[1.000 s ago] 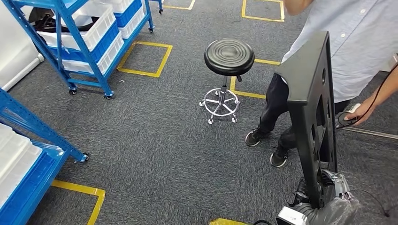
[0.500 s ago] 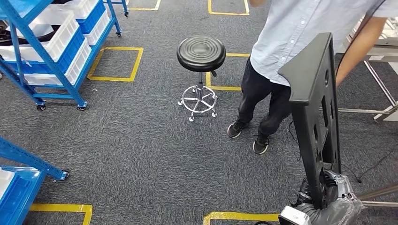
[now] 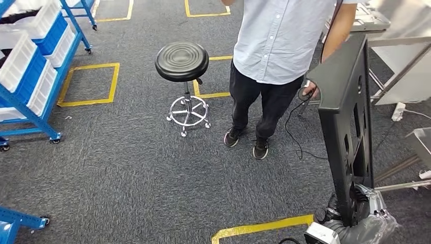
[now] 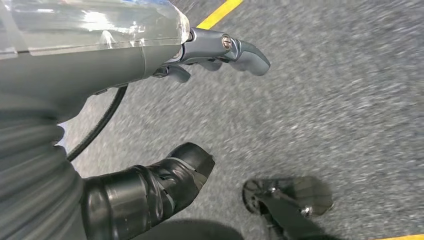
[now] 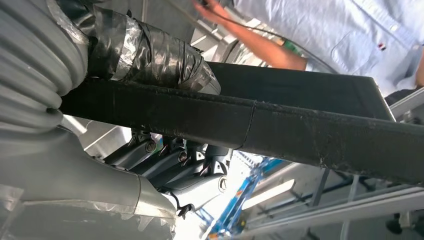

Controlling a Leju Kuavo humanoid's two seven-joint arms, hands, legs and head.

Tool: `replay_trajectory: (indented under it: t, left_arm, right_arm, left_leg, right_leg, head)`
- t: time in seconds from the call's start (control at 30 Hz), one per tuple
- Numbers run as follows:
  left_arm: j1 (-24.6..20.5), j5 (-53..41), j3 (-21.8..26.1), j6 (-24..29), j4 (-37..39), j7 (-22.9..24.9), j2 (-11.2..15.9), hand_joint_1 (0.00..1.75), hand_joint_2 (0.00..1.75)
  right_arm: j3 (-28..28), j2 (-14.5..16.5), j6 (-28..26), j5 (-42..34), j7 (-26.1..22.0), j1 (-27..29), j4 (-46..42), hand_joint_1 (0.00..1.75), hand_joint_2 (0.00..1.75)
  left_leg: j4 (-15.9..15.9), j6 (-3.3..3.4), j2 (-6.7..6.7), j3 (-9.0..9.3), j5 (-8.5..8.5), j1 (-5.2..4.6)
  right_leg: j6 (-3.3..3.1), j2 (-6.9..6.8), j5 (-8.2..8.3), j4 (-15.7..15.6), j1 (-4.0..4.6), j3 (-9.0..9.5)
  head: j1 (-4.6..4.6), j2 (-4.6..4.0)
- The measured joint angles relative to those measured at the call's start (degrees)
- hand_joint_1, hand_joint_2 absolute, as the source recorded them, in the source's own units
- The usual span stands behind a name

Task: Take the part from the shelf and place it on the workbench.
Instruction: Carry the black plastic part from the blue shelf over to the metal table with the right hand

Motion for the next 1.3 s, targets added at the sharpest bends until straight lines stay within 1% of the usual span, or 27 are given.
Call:
replay_trajectory:
  t: [0.07,0.1,0.17,0.2,0.23,0.27,0.3,0.33,0.37,0.4,0.43,0.5,0.53,0.6,0.67,0.73,0.8,0.83,0.87,0.9,0.97,1.03,1.1,1.13,1.2,1.23,1.3]
  left_arm:
    - [-0.13,-0.01,0.01,0.01,0.01,0.00,0.00,0.00,1.75]
    - [-0.18,-0.01,0.01,0.01,0.00,0.00,0.01,0.00,1.75]
    - [-0.18,-0.01,0.01,0.00,-0.01,0.00,0.01,0.00,1.75]
    - [-0.14,-0.01,0.01,-0.01,-0.01,0.01,0.01,0.00,1.75]
    - [-0.05,-0.02,0.01,-0.01,0.00,0.01,0.02,0.00,1.75]
    - [0.05,-0.02,0.02,-0.01,-0.01,0.02,0.03,0.00,1.75]
    - [0.13,-0.02,0.02,-0.01,0.00,0.02,0.04,0.00,1.75]
    - [0.14,-0.02,0.02,-0.01,0.00,0.02,0.05,0.00,1.75]
    - [0.09,-0.02,0.02,-0.02,0.00,0.01,0.06,0.00,1.75]
    - [0.01,-0.02,0.02,-0.02,0.01,-0.03,0.05,0.00,1.75]
    - [-0.04,-0.01,0.02,-0.03,0.01,-0.08,0.05,0.00,1.75]
    - [-0.09,0.00,0.02,-0.03,0.01,-0.15,0.05,0.00,1.75]
    - [-0.12,0.01,0.02,-0.03,0.01,-0.15,0.05,0.00,1.75]
    - [-0.25,0.01,0.02,-0.03,0.01,-0.10,0.05,0.00,1.75]
    - [-0.26,0.01,0.02,-0.02,0.01,-0.08,0.07,0.00,1.75]
    - [-0.08,-0.01,0.03,-0.01,0.01,-0.11,0.10,0.00,1.75]
    - [0.15,-0.01,0.05,0.00,0.01,-0.13,0.13,0.00,1.75]
    - [0.20,-0.01,0.06,0.02,0.01,-0.13,0.15,0.00,1.75]
    - [0.22,0.00,0.07,0.04,0.01,-0.13,0.15,0.00,1.75]
    - [0.20,0.01,0.07,0.07,0.01,-0.13,0.17,0.00,1.75]
    - [0.20,0.01,0.13,0.11,0.01,-0.14,0.20,0.00,1.75]
    - [0.10,0.01,0.20,0.14,0.01,-0.17,0.22,0.00,1.75]
    - [-0.09,0.01,0.24,0.17,0.01,-0.20,0.23,0.00,1.75]
    - [-0.13,0.01,0.25,0.17,0.01,-0.21,0.23,0.00,1.75]
    - [-0.16,-0.01,0.26,0.17,0.01,-0.27,0.22,0.00,1.75]
    - [-0.11,-0.01,0.26,0.17,0.01,-0.29,0.23,0.00,1.75]
    - [0.06,-0.01,0.27,0.17,0.01,-0.31,0.24,0.00,1.75]
  right_arm:
    - [-0.06,-0.01,0.00,0.00,0.00,0.07,-0.02,1.75,1.75]
    - [-0.10,-0.01,0.00,0.00,0.00,0.15,-0.04,1.75,1.75]
    - [-0.17,-0.02,0.00,0.00,-0.01,0.08,-0.07,1.75,1.75]
    - [-0.19,-0.02,0.00,0.00,-0.01,0.02,-0.08,1.75,1.75]
    - [-0.19,-0.02,0.00,0.00,-0.01,-0.05,-0.08,1.75,1.75]
    - [-0.20,-0.02,0.00,-0.01,0.00,-0.04,-0.07,1.75,1.75]
    - [-0.22,-0.03,0.00,-0.02,0.01,0.01,-0.07,1.75,1.75]
    - [-0.24,-0.03,0.00,-0.03,0.02,0.04,-0.07,1.75,1.75]
    - [-0.25,-0.04,0.00,-0.04,0.03,0.06,-0.07,1.75,1.75]
    - [-0.26,-0.04,0.00,-0.06,0.04,0.07,-0.08,1.75,1.75]
    - [-0.26,-0.04,0.00,-0.09,0.04,0.04,-0.09,1.75,1.75]
    - [-0.26,-0.04,0.00,-0.21,0.02,0.05,-0.18,1.75,1.75]
    - [-0.28,-0.04,0.00,-0.32,0.02,0.10,-0.26,1.75,1.75]
    - [-0.39,-0.03,-0.01,-0.48,0.01,0.37,-0.51,1.75,1.75]
    - [-0.50,-0.03,-0.05,-0.53,0.01,0.51,-0.78,1.75,1.75]
    - [-0.54,-0.04,-0.08,-0.55,0.01,0.52,-0.92,1.75,1.75]
    - [-0.61,-0.04,-0.07,-0.71,0.01,0.60,-0.93,1.75,1.75]
    - [-0.69,-0.04,-0.05,-0.81,0.01,0.64,-0.94,1.75,1.75]
    - [-0.78,-0.04,-0.05,-0.93,0.02,0.65,-0.97,1.75,1.75]
    - [-0.85,-0.04,-0.05,-1.00,0.02,0.66,-1.00,1.75,1.75]
    - [-0.93,-0.03,-0.04,-1.07,0.02,0.63,-1.08,1.75,1.75]
    - [-0.98,-0.03,-0.03,-1.07,0.01,0.63,-1.22,1.75,1.75]
    - [-1.09,-0.04,-0.02,-1.07,0.01,0.69,-1.40,1.75,1.75]
    - [-1.16,-0.04,-0.03,-1.07,0.01,0.72,-1.48,1.75,1.75]
    - [-1.25,-0.04,-0.04,-1.05,0.00,0.57,-1.61,1.75,1.75]
    - [-1.26,-0.04,-0.04,-1.05,-0.01,0.47,-1.65,1.75,1.75]
    - [-1.31,-0.04,-0.04,-1.05,0.00,0.39,-1.67,1.75,1.75]
  left_leg:
    - [-0.22,0.71,0.55,0.09,0.03,-0.17]
    - [-0.43,1.12,1.17,0.17,0.21,-0.20]
    - [-0.90,1.90,2.45,0.24,0.56,-0.14]
    - [-0.98,2.15,3.17,0.24,0.59,-0.22]
    - [-1.01,2.33,3.93,0.21,0.55,-0.34]
    - [-1.01,2.43,4.74,0.19,0.49,-0.45]
    - [-1.01,2.49,5.53,0.21,0.41,-0.54]
    - [-1.00,2.51,6.28,0.27,0.32,-0.60]
    - [-1.00,2.48,6.96,0.40,0.21,-0.66]
    - [-1.00,2.42,7.58,0.60,0.08,-0.72]
    - [-1.00,2.27,8.17,0.82,-0.09,-0.83]
    - [-0.99,1.84,9.18,1.15,-0.40,-1.03]
    - [-1.06,1.61,9.74,1.28,-0.51,-1.10]
    - [-1.19,1.10,10.42,1.71,-0.78,-1.09]
    - [0.84,0.61,8.14,1.17,-2.41,-0.96]
    - [7.13,0.27,5.01,-1.67,-5.80,-0.79]
    - [13.34,-0.03,4.22,-4.93,-7.82,-0.68]
    - [14.02,-0.16,4.16,-5.56,-7.23,-0.60]
    - [12.48,-0.26,4.04,-5.18,-5.48,-0.49]
    - [9.19,-0.34,3.57,-3.95,-3.11,-0.33]
    - [2.73,-0.27,1.09,-1.38,-0.17,0.04]
    - [0.50,0.24,-0.49,-0.49,-0.08,-0.02]
    - [0.10,1.01,0.42,-0.37,0.16,-0.17]
    - [-0.18,1.41,1.01,-0.27,0.35,-0.11]
    - [-0.76,2.14,2.41,-0.07,0.64,0.06]
    - [-0.85,2.34,3.13,-0.02,0.62,-0.02]
    - [-0.86,2.52,4.75,-0.01,0.47,-0.15]
  right_leg:
    - [0.74,1.07,0.25,-0.04,-0.15,-0.46]
    - [1.03,0.69,0.17,0.12,-0.19,-0.59]
    - [1.53,-2.16,-1.60,2.84,-0.09,-1.85]
    - [1.73,-3.98,-3.34,5.90,-0.06,-3.22]
    - [1.92,-5.11,-5.22,9.67,-0.06,-5.04]
    - [2.05,-5.52,-6.61,13.18,-0.11,-6.73]
    - [2.09,-5.69,-7.08,15.28,-0.15,-7.74]
    - [2.05,-5.80,-6.49,15.34,-0.14,-7.74]
    - [1.88,-6.09,-4.90,13.04,-0.09,-6.50]
    - [1.53,-7.00,-2.88,9.11,0.09,-4.36]
    - [1.07,-8.56,-1.47,5.07,0.49,-2.20]
    - [0.28,-10.80,-0.24,0.05,1.28,0.31]
    - [0.07,-10.94,-0.45,-0.45,1.55,0.39]
    - [-0.30,-9.49,-0.12,-0.96,1.35,0.45]
    - [-0.90,-8.08,0.36,-1.75,0.80,0.88]
    - [-1.29,-6.69,0.57,-2.06,0.50,1.10]
    - [-1.37,-5.09,0.54,-1.93,0.45,1.10]
    - [-1.35,-4.23,0.48,-1.79,0.41,1.11]
    - [-1.23,-3.31,0.37,-1.55,0.33,1.11]
    - [-1.06,-2.49,0.18,-1.21,0.23,1.10]
    - [-0.46,-0.99,-0.34,-0.26,0.14,0.74]
    - [0.34,0.12,-0.48,0.28,0.02,0.11]
    - [1.10,0.91,-0.27,0.20,-0.21,-0.28]
    - [1.39,0.24,-0.48,0.48,-0.18,-0.45]
    - [1.87,-2.71,-2.54,3.84,-0.04,-2.01]
    - [2.10,-4.31,-4.24,7.06,0.01,-3.57]
    - [2.44,-5.52,-7.08,14.04,-0.15,-7.15]
  head:
    - [0.02,0.00]
    - [0.02,0.00]
    - [0.07,0.00]
    - [0.09,0.00]
    - [0.11,0.00]
    - [0.10,0.00]
    - [0.10,0.00]
    - [0.10,0.00]
    - [0.10,0.00]
    - [0.11,0.00]
    - [0.10,0.00]
    - [0.09,0.00]
    - [0.09,0.00]
    - [0.09,0.00]
    - [0.08,0.00]
    - [0.06,0.00]
    - [0.04,0.00]
    - [0.04,0.00]
    - [0.03,0.00]
    - [0.03,0.00]
    - [0.07,0.00]
    - [0.08,0.00]
    - [0.04,0.00]
    - [0.06,0.00]
    - [0.19,0.00]
    - [0.23,0.00]
    - [0.25,0.00]
